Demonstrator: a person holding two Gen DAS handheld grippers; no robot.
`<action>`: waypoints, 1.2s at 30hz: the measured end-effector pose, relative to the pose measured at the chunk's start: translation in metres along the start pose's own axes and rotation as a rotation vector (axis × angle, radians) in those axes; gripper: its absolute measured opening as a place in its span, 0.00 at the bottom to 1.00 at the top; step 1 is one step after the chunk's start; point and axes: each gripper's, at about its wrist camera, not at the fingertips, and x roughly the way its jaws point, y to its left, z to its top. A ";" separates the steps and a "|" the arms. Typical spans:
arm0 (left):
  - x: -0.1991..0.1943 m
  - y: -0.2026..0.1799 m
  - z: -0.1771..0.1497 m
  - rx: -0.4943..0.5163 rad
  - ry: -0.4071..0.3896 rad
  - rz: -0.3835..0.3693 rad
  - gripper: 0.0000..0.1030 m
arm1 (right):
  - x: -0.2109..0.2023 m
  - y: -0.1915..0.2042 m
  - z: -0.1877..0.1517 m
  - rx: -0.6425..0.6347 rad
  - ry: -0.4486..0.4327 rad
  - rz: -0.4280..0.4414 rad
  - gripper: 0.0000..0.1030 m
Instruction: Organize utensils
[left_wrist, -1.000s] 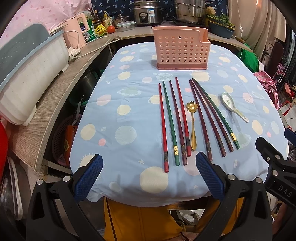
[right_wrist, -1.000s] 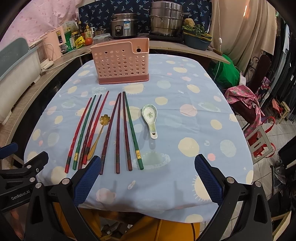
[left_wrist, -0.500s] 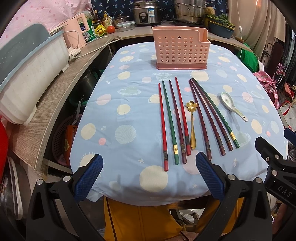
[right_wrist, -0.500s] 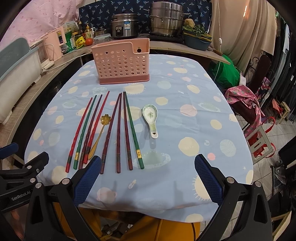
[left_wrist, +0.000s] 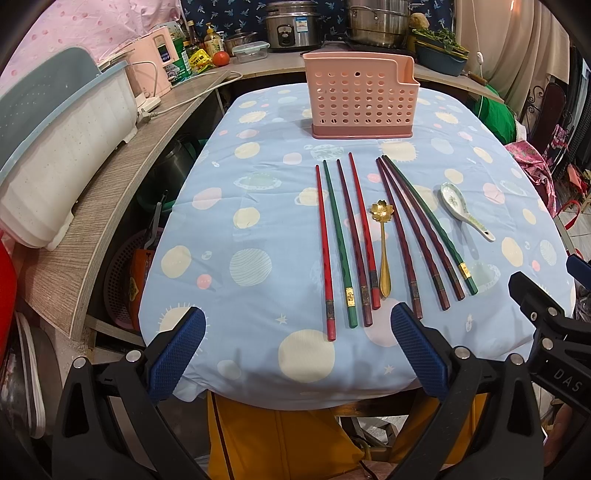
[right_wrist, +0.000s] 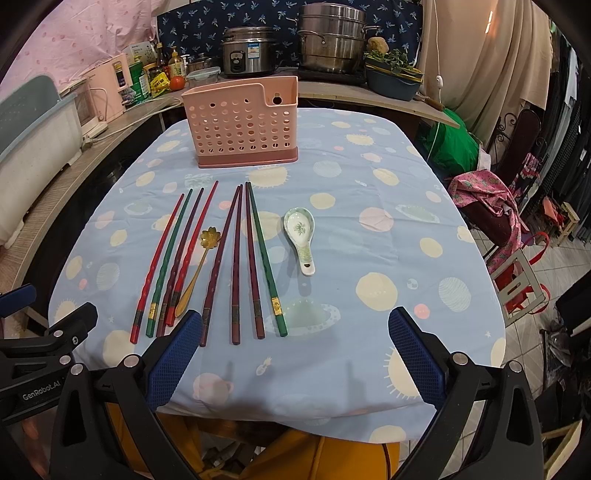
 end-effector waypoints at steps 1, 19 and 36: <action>0.000 0.000 0.000 0.000 0.000 0.000 0.93 | 0.000 0.000 0.000 0.000 0.000 0.001 0.94; 0.012 0.005 0.001 -0.049 0.025 -0.046 0.93 | 0.005 -0.006 0.001 0.016 -0.007 0.005 0.93; 0.102 0.024 -0.002 -0.106 0.091 -0.057 0.84 | 0.046 -0.021 0.013 0.052 0.004 0.006 0.93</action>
